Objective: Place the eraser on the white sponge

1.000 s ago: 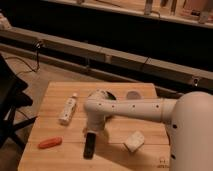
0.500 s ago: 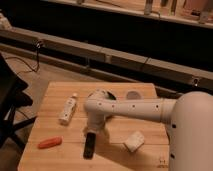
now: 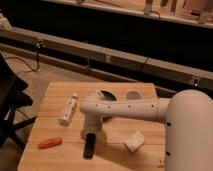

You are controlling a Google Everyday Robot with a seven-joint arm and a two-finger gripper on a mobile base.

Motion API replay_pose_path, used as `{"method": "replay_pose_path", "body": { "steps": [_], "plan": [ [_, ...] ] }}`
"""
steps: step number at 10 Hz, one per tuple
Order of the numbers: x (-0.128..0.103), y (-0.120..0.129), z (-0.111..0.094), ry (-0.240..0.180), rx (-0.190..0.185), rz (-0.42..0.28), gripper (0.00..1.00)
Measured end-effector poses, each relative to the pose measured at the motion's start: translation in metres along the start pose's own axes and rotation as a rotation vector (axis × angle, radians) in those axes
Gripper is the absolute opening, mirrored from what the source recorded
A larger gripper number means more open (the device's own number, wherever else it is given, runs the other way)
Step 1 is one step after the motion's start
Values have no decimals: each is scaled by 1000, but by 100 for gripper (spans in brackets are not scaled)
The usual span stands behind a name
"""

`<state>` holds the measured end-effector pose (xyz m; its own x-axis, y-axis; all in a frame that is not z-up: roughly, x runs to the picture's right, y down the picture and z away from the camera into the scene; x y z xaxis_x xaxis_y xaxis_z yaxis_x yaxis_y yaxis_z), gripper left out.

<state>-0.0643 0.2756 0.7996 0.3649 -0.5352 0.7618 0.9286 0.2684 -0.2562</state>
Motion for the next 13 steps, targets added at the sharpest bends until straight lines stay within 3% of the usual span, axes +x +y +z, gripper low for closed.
{"method": "replay_pose_path", "body": {
  "steps": [3,4,7,11,13],
  "plan": [
    [-14,8,5,-13,-41,1,80],
    [-17,10,6,-13,-46,5,76],
    [-20,14,4,-7,-39,18,45],
    [-16,26,-11,20,31,53,2],
    [-12,32,-34,62,65,76,0]
  ]
}}
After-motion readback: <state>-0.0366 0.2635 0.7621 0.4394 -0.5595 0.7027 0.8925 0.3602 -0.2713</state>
